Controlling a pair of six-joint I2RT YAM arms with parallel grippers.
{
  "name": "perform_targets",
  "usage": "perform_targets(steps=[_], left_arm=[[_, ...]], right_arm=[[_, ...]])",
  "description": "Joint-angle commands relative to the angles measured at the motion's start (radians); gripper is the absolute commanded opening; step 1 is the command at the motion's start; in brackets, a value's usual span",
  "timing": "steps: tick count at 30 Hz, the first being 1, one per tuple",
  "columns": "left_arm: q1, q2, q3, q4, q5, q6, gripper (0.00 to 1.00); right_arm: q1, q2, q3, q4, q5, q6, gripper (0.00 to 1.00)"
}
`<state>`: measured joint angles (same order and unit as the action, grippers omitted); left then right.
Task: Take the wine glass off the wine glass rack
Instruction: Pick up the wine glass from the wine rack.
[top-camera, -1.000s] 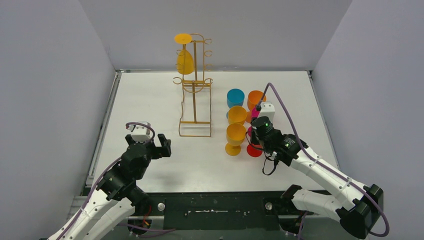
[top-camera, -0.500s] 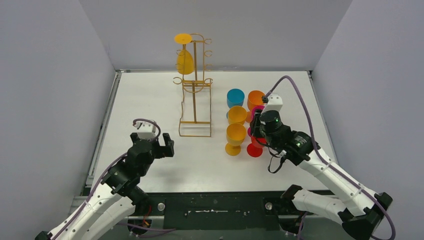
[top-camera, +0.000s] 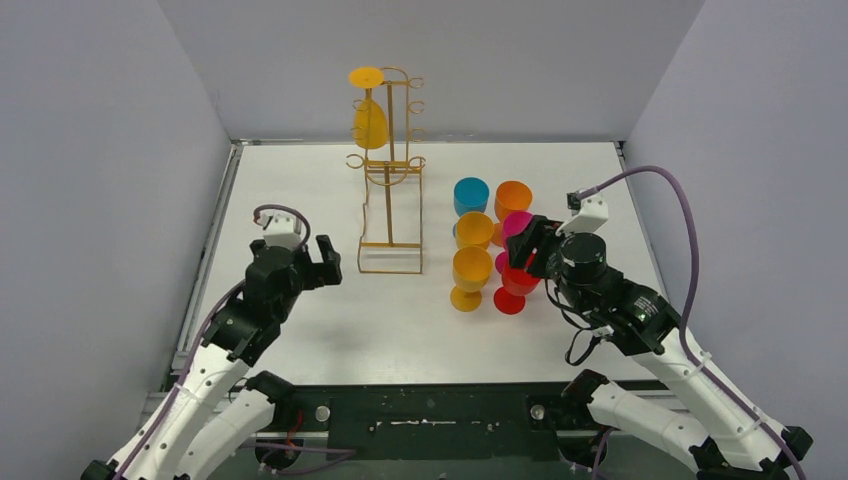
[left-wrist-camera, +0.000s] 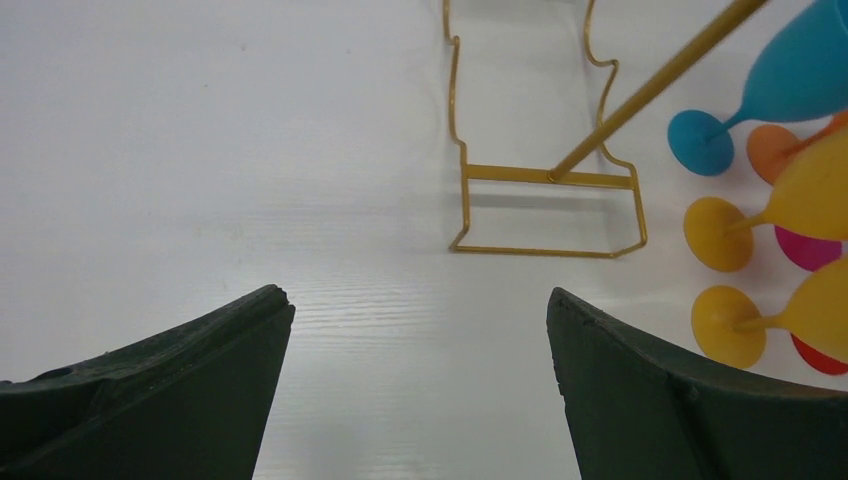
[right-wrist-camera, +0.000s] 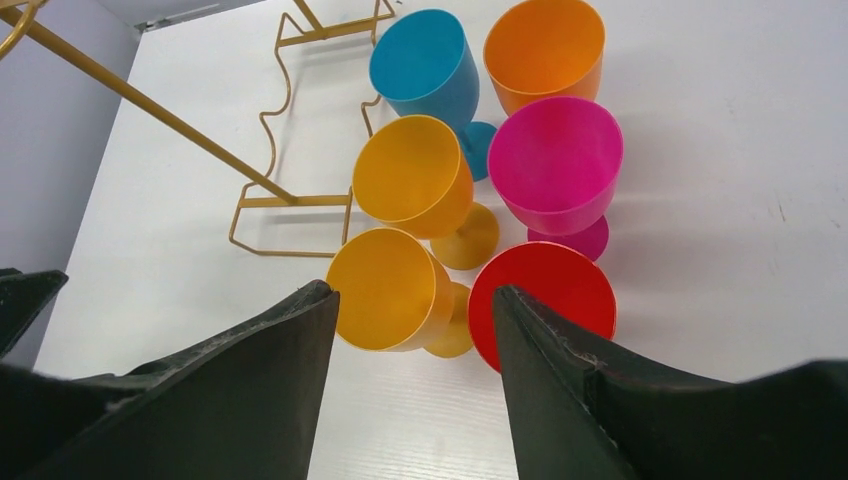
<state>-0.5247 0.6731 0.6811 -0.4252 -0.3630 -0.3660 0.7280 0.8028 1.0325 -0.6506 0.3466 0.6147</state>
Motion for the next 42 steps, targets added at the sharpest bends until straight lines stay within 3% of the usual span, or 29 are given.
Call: perform_targets(steps=[1,7,12,17,21,26,33,42], left_arm=[[0.196,0.046,0.052,0.077,0.195,0.035,0.97],[0.549,0.184,0.127,0.179,0.539,-0.022,0.97],[0.670,0.382,0.314,0.292,0.790,-0.143,0.97],[0.677,0.551,0.490,0.473,0.849,-0.306,0.98],[0.664,0.733,0.676,0.532,0.903,-0.408,0.91],[0.626,0.884,0.849,0.585,0.867,-0.477,0.90],[0.472,1.100,1.124,0.524,0.793,-0.478,0.83],[0.425,1.284,1.389,0.321,0.707,-0.396,0.77]], right_arm=[[0.005,0.002,0.009,0.011,-0.010,0.037,0.59],[0.005,0.024,0.005,0.019,-0.053,0.056,0.63],[0.005,0.035,0.004,0.031,-0.070,0.035,0.67],[0.004,0.032,-0.003,0.047,-0.065,0.020,0.68],[0.004,0.035,0.004,0.054,-0.062,0.007,0.68],[0.004,0.025,0.011,0.038,-0.060,0.016,0.69],[0.004,0.005,-0.010,0.026,-0.055,0.025,0.69],[0.004,0.025,-0.017,0.031,-0.073,0.038,0.69]])
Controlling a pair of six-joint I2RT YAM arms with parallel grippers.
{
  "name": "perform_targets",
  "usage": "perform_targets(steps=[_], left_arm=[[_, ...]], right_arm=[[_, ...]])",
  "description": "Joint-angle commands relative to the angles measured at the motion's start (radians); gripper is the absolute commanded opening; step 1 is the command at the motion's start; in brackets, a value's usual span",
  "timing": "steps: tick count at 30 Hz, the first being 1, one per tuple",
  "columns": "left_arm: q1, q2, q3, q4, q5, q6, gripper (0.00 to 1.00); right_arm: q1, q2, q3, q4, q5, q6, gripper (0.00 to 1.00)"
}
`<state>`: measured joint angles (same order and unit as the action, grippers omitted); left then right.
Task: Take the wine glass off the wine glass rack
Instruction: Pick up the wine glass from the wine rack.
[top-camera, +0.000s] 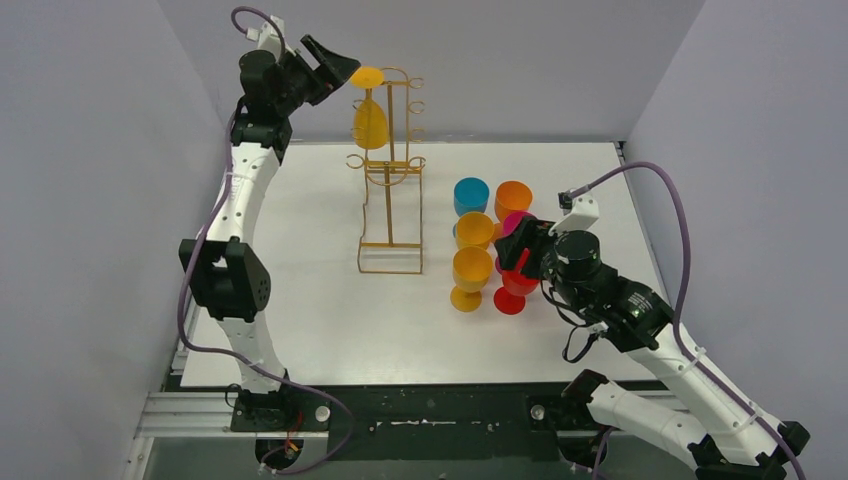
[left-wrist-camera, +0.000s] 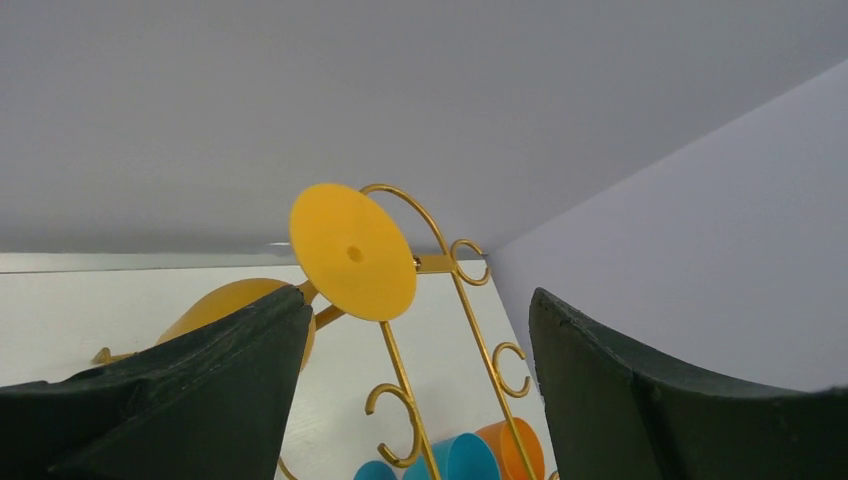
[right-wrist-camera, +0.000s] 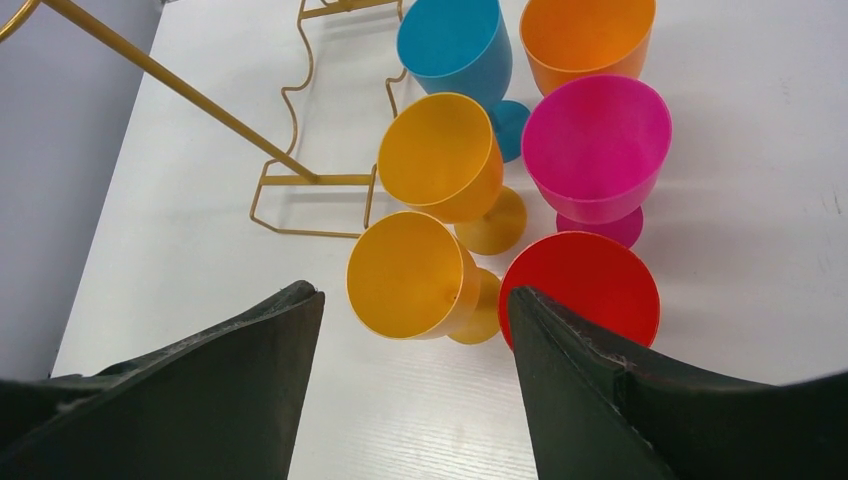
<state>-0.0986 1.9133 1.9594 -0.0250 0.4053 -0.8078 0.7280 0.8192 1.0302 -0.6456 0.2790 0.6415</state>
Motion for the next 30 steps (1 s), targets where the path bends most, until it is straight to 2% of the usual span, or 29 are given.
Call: perform_targets(steps=[1,9,16,22,23,27,30], left_arm=[[-0.005,0.056,0.136,-0.111,-0.076,0.066,0.77],[-0.029,0.137,0.259,-0.229,-0.124,0.131,0.68],[-0.052,0.179,0.276,-0.166,-0.108,0.087,0.59],[-0.067,0.230,0.389,-0.276,-0.199,0.142,0.46],[-0.071,0.234,0.398,-0.288,-0.202,0.145,0.41],[-0.080,0.222,0.383,-0.296,-0.217,0.159,0.26],[-0.087,0.213,0.385,-0.310,-0.230,0.188,0.23]], right_arm=[[0.004,0.010,-0.015,0.026,-0.009,0.013,0.69],[0.004,0.005,-0.025,0.021,-0.011,0.023,0.69],[0.004,0.006,-0.021,0.020,0.002,0.026,0.69],[0.004,0.009,-0.030,0.012,0.011,0.022,0.70],[0.004,0.009,-0.031,0.007,0.011,0.020,0.71],[0.004,0.006,-0.046,0.003,0.011,0.027,0.71],[0.003,0.004,-0.067,0.020,0.006,0.030,0.72]])
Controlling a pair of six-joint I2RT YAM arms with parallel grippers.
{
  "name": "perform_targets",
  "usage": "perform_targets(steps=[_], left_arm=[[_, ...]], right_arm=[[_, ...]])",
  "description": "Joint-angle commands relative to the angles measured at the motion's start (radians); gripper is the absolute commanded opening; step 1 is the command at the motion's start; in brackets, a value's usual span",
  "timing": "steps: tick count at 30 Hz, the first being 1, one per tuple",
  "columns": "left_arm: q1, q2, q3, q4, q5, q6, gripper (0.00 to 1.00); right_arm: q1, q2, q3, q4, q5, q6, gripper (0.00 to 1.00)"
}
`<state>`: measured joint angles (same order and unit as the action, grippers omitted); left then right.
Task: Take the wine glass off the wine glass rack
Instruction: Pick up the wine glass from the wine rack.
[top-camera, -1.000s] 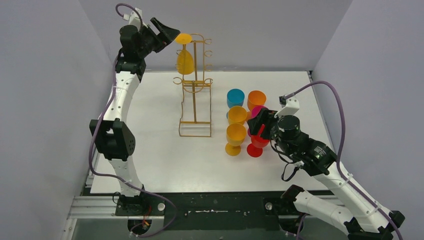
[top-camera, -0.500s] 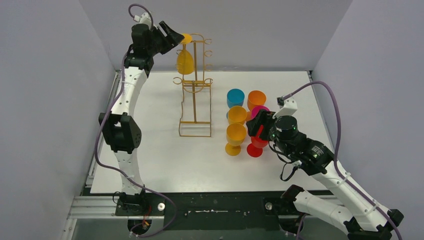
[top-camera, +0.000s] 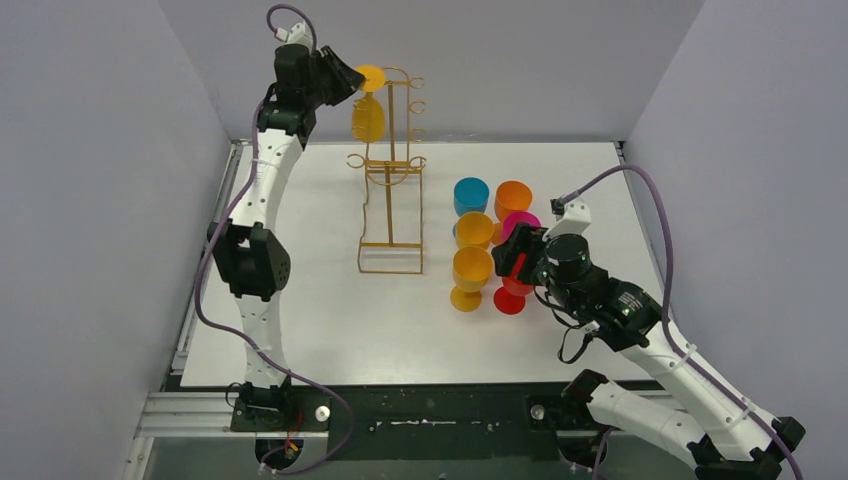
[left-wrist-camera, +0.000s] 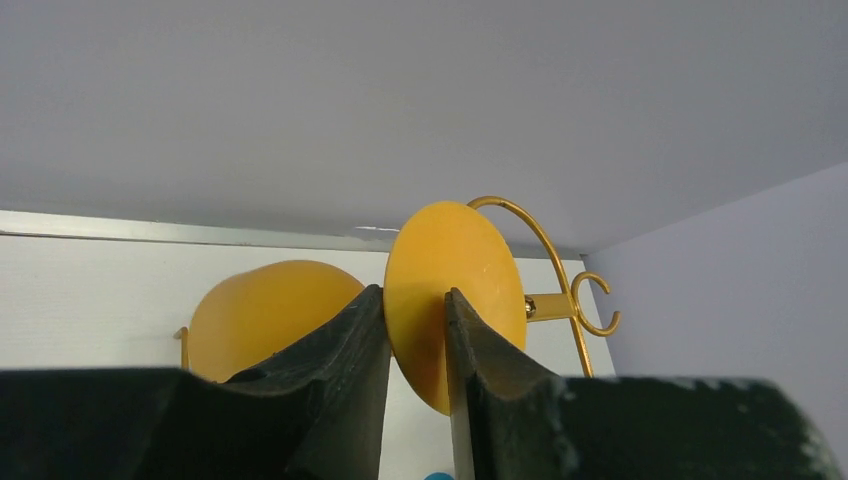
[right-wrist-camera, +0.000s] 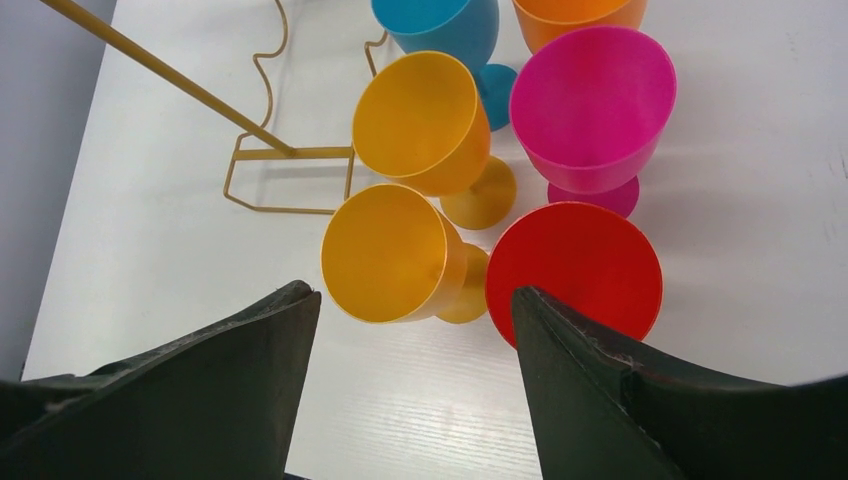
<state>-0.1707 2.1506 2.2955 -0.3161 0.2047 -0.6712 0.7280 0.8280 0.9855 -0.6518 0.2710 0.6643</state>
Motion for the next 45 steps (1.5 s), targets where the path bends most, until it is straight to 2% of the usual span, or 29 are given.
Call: perform_targets(steps=[1,10,13,19,30,37,45], left_arm=[[-0.015,-0.026,0.049,-0.019,-0.032,0.054,0.23],[-0.018,-0.068,0.004,0.015,-0.018,0.041,0.13],[-0.016,-0.076,-0.009,0.016,-0.008,0.042,0.00],[-0.011,-0.071,-0.002,-0.030,0.004,0.041,0.00],[0.055,-0.141,-0.136,0.157,0.107,-0.088,0.00],[0.097,-0.150,-0.187,0.205,0.169,-0.158,0.00],[0.124,-0.181,-0.195,0.183,0.159,-0.123,0.00]], right_arm=[[0.004,-0.001,-0.026,0.031,0.011,0.008,0.72],[0.003,0.028,-0.013,0.004,0.000,0.018,0.72],[0.004,0.025,-0.020,0.000,0.005,0.035,0.72],[0.004,0.032,-0.013,-0.012,0.010,0.051,0.72],[0.003,0.040,-0.012,0.001,0.007,0.054,0.72],[0.004,0.059,-0.005,0.000,-0.010,0.058,0.72],[0.003,0.017,-0.018,-0.010,0.005,0.061,0.72]])
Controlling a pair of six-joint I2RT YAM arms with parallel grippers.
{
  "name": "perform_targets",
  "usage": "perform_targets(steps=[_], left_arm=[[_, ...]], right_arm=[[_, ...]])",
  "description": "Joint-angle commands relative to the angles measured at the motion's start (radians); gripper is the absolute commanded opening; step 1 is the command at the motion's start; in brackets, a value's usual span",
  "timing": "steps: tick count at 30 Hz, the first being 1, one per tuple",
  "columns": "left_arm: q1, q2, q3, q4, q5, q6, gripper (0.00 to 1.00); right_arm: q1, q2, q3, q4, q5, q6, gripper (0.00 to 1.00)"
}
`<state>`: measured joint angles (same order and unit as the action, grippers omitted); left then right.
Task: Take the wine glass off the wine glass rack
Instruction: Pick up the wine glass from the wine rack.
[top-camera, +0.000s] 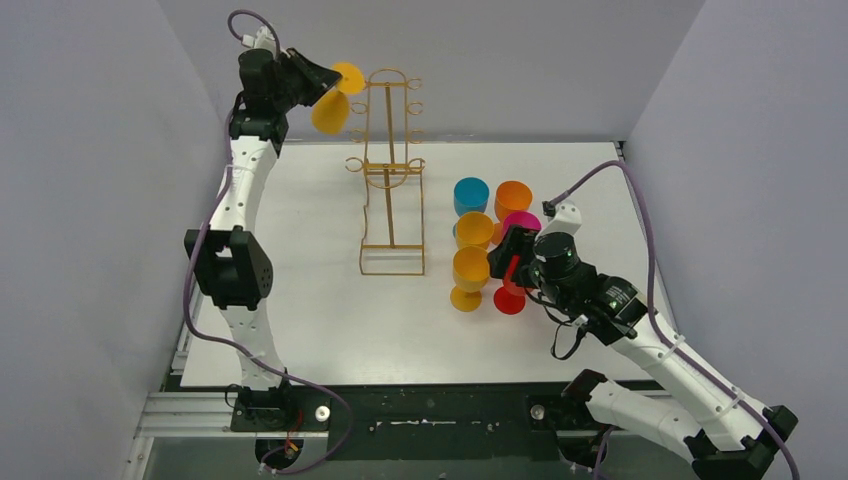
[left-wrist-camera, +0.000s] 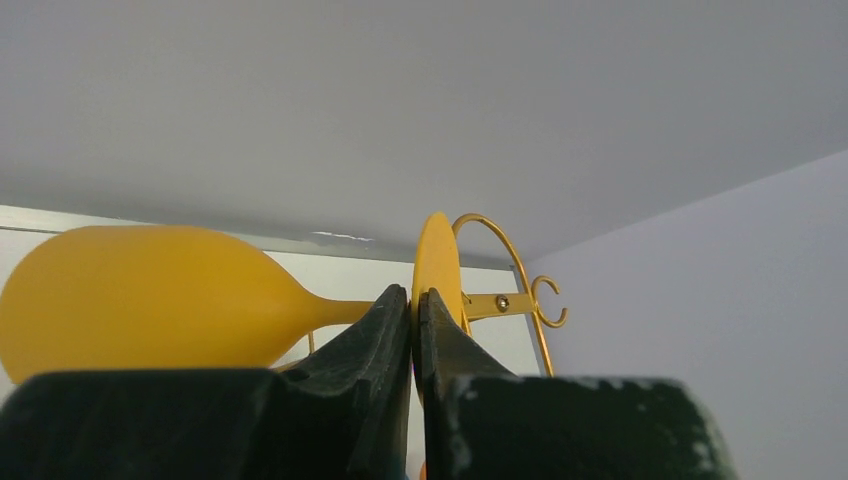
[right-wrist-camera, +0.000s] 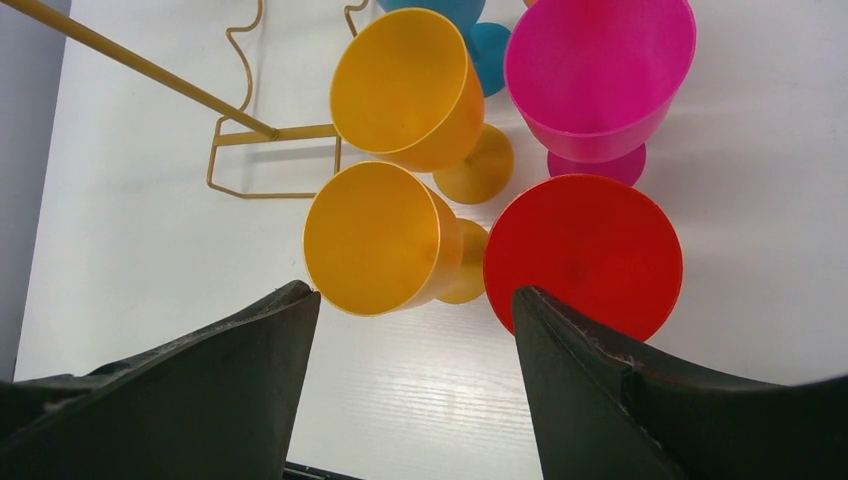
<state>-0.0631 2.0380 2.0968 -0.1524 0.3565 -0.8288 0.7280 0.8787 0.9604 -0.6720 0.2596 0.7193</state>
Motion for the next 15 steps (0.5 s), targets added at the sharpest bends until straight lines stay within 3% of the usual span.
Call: perform_targets(steps=[1,8,11,15], left_arm=[[0.017,-0.077,0.008,0.021,0.011,0.036,0.00],[0.040,-0.106,0.021,-0.009,0.037,0.067,0.00],[0.058,-0.187,-0.110,0.047,0.058,0.073,0.00],[0.164,-0.363,-0.332,0.194,0.110,0.005,0.00]], right_arm=[[0.003,-0.042,0.004,0.016,0.017,0.006,0.72],[0.004,-0.059,0.001,0.081,-0.052,-0.026,0.71],[0.004,-0.053,0.007,0.139,-0.120,-0.052,0.69],[0.010,0.007,0.026,0.217,-0.195,-0.084,0.65]])
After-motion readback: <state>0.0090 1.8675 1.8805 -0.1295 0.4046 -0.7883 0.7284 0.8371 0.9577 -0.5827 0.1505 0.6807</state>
